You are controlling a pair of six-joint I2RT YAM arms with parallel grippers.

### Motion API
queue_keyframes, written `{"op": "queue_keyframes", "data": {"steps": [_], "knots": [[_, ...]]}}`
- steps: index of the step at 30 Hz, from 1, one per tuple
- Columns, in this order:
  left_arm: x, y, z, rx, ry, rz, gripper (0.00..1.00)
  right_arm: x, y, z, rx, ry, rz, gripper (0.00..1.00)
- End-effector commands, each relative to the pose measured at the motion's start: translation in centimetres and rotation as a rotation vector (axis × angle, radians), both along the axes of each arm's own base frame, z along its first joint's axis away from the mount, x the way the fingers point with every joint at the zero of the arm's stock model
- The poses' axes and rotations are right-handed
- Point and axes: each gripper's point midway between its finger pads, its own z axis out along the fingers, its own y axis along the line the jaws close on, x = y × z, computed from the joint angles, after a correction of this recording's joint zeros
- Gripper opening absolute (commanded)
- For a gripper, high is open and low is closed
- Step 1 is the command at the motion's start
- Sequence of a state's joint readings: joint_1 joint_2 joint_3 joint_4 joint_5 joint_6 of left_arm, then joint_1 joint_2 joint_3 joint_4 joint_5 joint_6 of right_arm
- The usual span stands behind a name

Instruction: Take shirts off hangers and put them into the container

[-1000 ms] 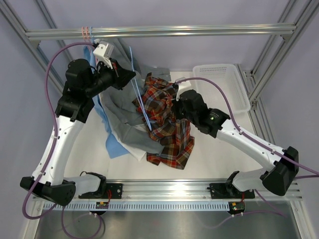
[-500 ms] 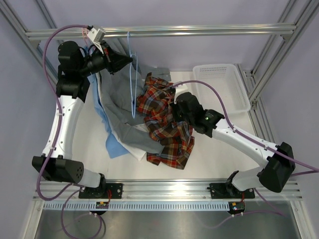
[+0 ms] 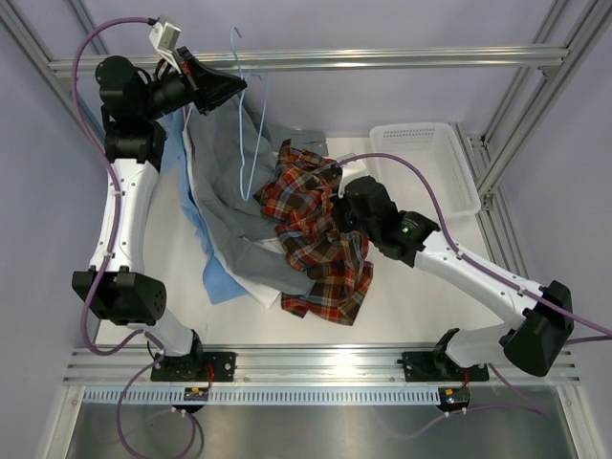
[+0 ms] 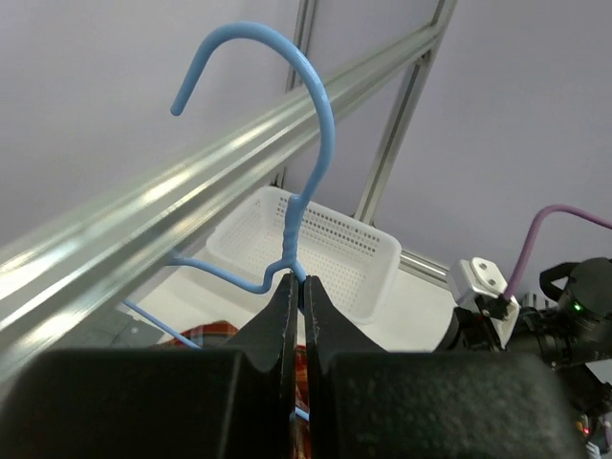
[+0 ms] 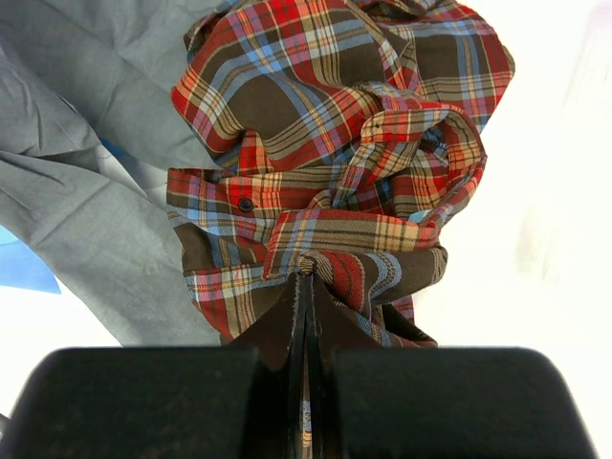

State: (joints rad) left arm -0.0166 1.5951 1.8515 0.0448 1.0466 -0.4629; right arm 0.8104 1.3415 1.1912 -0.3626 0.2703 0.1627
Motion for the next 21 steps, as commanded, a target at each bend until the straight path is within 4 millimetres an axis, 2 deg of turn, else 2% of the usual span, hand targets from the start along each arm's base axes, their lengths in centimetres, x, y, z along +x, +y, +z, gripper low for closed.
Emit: {"op": "queue_keyframes", "data": {"steps": [1,5,13,17,21], "knots": [[0.0,0.4,2.0,-0.005,-0.035,-0.012,0.00,0.4,-0.4,2.7,0.047,-0.066,-0.014,0.00],[1.1,0.7,1.2,0.000,-0.015,0.033,0.00,0.3,-0.6,3.6,0.060,-0.081,-0.013,0.00],[3.4,1.1,-1.8,0.010,0.083,0.078,0.00,-0.1,-1.1,5.6,0.087,-0.112,-0.015,0.00],[4.0,1.3,-2.9,0.007,0.118,0.094,0.00,-0.2,-1.5,6.6,0.093,-0.131,-0.022,0.00],[4.1,1.4,-4.2,0.008,0.143,0.106,0.00,-0.4,-2.3,9.0,0.105,-0.172,-0.037,0.00]]}}
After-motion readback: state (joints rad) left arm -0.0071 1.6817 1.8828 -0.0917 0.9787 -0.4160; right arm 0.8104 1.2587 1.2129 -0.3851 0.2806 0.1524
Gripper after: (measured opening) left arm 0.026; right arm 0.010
